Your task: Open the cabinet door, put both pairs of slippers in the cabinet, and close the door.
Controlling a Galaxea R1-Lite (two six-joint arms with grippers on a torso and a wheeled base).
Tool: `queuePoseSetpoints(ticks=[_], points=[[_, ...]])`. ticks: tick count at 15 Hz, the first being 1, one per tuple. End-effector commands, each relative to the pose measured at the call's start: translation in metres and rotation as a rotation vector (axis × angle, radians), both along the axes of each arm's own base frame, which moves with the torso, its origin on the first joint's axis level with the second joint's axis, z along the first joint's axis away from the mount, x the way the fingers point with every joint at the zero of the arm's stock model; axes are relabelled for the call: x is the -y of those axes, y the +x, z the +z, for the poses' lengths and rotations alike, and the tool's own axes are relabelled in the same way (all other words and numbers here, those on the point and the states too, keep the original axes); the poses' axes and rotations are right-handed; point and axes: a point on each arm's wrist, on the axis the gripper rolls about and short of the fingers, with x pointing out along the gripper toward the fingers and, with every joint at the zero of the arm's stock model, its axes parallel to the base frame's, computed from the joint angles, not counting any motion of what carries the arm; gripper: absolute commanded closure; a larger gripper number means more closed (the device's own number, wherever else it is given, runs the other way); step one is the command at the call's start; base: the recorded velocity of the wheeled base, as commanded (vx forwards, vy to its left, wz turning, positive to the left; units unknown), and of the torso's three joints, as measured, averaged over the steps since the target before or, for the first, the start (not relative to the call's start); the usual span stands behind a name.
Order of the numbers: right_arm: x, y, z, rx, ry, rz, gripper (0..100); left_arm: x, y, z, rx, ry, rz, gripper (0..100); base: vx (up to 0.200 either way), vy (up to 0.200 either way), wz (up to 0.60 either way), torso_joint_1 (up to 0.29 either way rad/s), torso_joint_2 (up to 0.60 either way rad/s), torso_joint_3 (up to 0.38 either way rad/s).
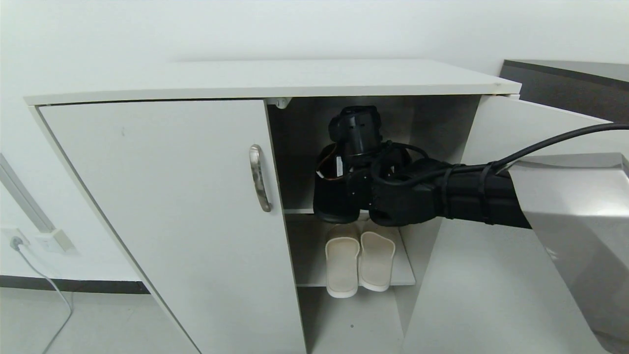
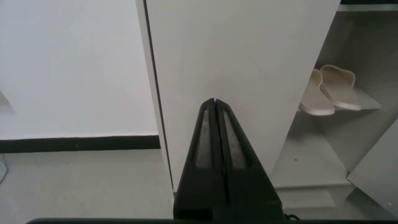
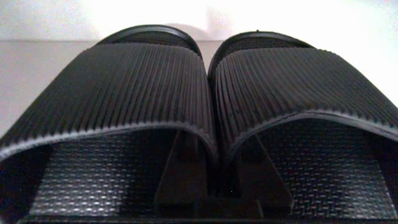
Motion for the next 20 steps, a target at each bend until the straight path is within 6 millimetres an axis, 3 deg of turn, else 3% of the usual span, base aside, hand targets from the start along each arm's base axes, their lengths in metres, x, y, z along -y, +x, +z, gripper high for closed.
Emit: queuePoseSetpoints(ticks=[1, 18, 19, 20], points=[[-0.0008, 0.0068, -0.009, -0.024, -0.022, -0.005, 100, 0.0, 0.0001, 0.0, -0.001, 0.0, 0.0, 100, 0.0, 0.0, 0.0, 0.0, 0.0, 0.0], [0.0009, 0.0147, -0.018, -0.044, -0.019, 0.023, 100, 0.0, 0.0001, 0.0, -0.001, -0.001, 0.002, 100, 0.0, 0.0, 0.0, 0.0, 0.0, 0.0], [0.0009, 0.0147, -0.018, -0.044, -0.019, 0.023, 0, 0.0, 0.0001, 0.0, -0.001, -0.001, 0.002, 100, 0.0, 0.0, 0.0, 0.0, 0.0, 0.0], [0.0009, 0.0147, -0.018, -0.044, -0.019, 0.023, 0, 0.0, 0.0001, 0.0, -0.001, -0.001, 0.002, 100, 0.0, 0.0, 0.0, 0.0, 0.0, 0.0]])
